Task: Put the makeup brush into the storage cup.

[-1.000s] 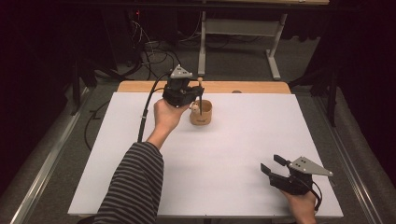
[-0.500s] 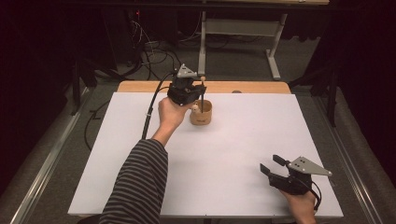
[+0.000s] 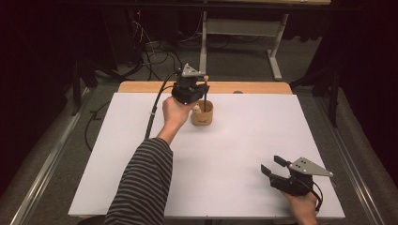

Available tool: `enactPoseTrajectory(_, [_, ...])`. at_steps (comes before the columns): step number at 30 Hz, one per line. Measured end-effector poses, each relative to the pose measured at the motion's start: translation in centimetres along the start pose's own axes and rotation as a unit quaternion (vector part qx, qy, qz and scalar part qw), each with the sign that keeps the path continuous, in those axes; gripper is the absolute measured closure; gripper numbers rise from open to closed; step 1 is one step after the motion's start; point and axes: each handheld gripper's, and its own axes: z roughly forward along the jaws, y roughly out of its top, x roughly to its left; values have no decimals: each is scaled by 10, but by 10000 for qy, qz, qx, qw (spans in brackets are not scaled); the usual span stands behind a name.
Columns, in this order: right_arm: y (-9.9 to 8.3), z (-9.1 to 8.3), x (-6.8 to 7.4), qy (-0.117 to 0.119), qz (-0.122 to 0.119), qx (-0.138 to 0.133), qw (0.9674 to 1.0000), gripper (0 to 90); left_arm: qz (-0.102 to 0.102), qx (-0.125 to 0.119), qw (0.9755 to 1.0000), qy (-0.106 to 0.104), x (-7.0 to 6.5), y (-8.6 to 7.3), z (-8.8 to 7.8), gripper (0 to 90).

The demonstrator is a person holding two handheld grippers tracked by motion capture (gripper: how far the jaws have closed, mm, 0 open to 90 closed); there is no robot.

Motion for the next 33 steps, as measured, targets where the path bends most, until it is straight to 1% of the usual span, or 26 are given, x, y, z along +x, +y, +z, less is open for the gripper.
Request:
enactPoseTrajectory(4, [0,1,0,3,-4,33,10000,384,-69,47,10000,-12,1,-3,5,837])
enactPoseTrajectory(8, [0,1,0,11,-16,39,10000,385,-85,102,9999,-18,1,-4,10,836])
enactPoseTrajectory(10, [0,1,0,8,-8,40,10000,385,-57,166,9998,-6,0,-5,13,836])
enactPoseTrajectory(13, [0,1,0,4,-3,32,10000,385,52,279,9996,48,-1,-7,16,836])
enactPoseTrajectory(15, [0,1,0,25,-9,41,10000,385,96,324,9994,44,-1,-8,18,835])
enactPoseTrajectory(16, [0,1,1,23,9,42,10000,385,97,333,9994,45,-1,-9,18,835])
enactPoseTrajectory(17, [0,2,0,18,-34,43,10000,385,66,341,9994,46,-2,-9,19,835])
enactPoseTrajectory(21, [0,2,0,16,-52,48,10000,385,33,398,9992,43,-1,-10,22,834])
enactPoseTrajectory(25, [0,2,0,9,-57,60,10000,385,96,499,9987,92,-1,-13,27,834])
enactPoseTrajectory(29, [0,2,1,7,-53,95,9999,385,54,543,9985,58,-1,-15,30,834])
enactPoseTrajectory(33, [0,2,1,16,-52,92,9999,385,-70,583,9983,13,2,-16,32,833])
